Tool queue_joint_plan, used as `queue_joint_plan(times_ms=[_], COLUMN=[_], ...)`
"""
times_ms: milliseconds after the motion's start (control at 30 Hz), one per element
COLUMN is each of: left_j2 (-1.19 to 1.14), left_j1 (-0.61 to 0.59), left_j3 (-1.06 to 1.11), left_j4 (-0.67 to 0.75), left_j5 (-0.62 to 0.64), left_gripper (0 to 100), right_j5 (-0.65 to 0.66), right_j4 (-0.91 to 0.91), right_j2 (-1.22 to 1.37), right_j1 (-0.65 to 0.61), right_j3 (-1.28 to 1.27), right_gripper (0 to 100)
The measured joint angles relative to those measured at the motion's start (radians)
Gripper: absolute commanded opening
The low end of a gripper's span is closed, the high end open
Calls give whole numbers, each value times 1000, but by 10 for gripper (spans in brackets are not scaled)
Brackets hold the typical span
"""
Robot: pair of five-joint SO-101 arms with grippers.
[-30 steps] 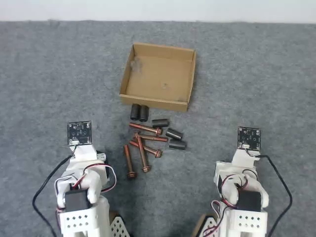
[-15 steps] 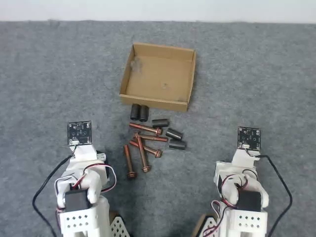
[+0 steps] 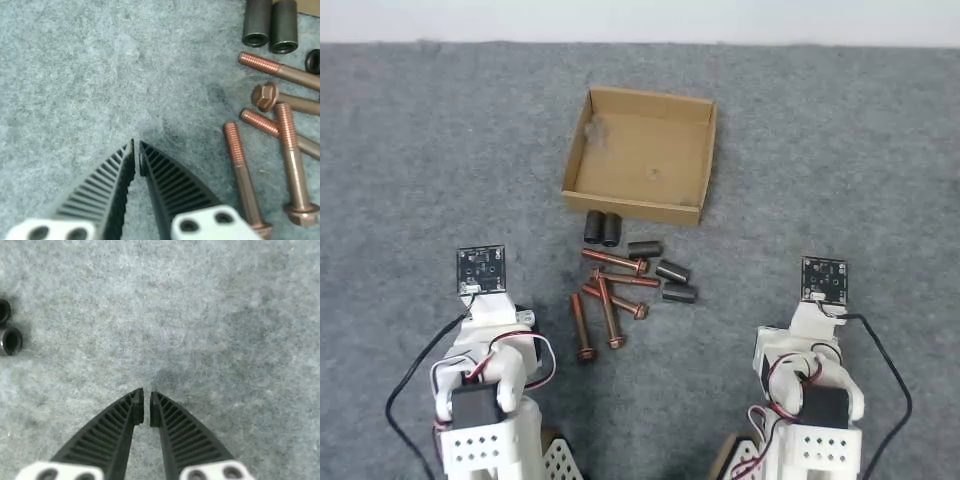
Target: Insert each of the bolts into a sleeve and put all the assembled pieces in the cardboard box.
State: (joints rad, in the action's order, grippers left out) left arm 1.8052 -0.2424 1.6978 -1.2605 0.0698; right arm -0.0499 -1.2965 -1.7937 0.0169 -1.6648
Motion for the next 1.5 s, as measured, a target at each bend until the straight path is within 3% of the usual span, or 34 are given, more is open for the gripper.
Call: queue_joint_plan(times_ms=[1000, 1300, 1500], left_j2=[0, 0, 0], left_j1=[0, -110, -49], left_j3=[0, 0, 0], left_j4=[0, 276, 307], left_j5=[0, 0, -3], left_gripper=[12, 12, 12], right_j5=[0, 0, 0], right_j4=[15, 144, 186], right_j2=[0, 0, 0], right_j1=[0, 12, 46], right_j3=[0, 0, 0], right_gripper=[9, 9, 9])
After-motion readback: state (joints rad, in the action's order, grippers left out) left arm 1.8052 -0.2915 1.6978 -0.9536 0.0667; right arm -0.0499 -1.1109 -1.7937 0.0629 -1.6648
